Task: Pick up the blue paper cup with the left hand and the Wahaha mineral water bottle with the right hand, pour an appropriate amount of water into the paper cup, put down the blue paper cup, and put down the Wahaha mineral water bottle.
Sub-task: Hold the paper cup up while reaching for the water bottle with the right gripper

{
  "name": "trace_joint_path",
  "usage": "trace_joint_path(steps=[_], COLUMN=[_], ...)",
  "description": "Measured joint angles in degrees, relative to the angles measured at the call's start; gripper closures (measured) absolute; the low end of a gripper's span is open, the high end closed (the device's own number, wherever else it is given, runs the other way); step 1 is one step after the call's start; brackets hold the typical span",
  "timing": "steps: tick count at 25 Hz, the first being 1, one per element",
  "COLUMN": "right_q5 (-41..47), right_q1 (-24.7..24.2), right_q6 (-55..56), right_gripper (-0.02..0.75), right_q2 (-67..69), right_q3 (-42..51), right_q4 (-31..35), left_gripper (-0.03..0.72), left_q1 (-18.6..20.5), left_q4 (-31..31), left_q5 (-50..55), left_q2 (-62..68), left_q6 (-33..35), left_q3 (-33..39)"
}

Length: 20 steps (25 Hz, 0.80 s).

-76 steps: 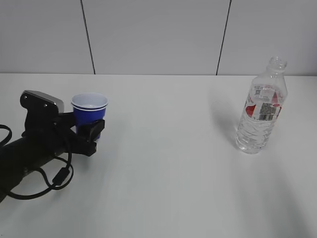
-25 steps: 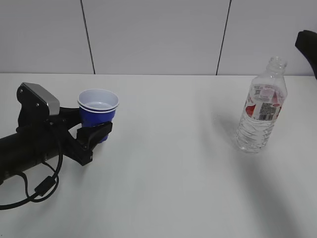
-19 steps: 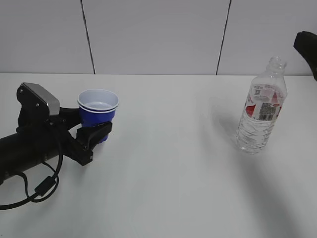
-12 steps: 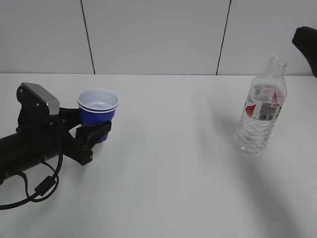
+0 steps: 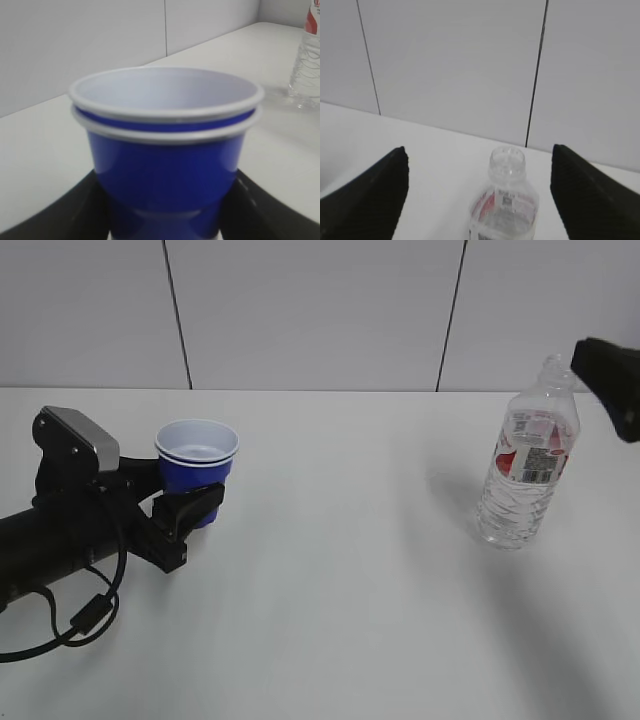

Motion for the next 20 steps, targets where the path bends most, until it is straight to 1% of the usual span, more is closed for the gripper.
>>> trace_joint_path(steps=[7, 10, 14, 16, 18, 20], right_q5=[-0.2, -2.9, -8.9, -12.3, -16.8, -23.5], right_q1=[0.0, 0.0, 0.0, 0.0, 0.0, 0.0], right_q6=[1.5, 1.6, 0.9, -1.9, -4.8, -8.3], right_gripper=[0.066, 0.066, 0.068, 0.069, 0.072, 0.076], right_q2=[4.4, 6.8, 10.4, 12.4, 14.8, 17.2], right_q3=[3.6, 3.8, 5.0, 6.2, 7.9, 10.2], right_q4=[0.0, 0.4, 4.4, 7.4, 10.8, 13.8], left_gripper=[0.241, 0.241, 0.241, 0.241, 0.241, 0.241], left_q1=[0.0, 0.0, 0.0, 0.0, 0.0, 0.0], left_q4=[0.6, 0.6, 0.6, 0.6, 0.6, 0.6], left_q5=[0.0, 0.0, 0.0, 0.0, 0.0, 0.0], left_q2=[0.0, 0.0, 0.0, 0.0, 0.0, 0.0], left_q6=[-0.3, -0.3, -0.3, -0.3, -0.3, -0.3], left_q3=[0.0, 0.0, 0.0, 0.0, 0.0, 0.0])
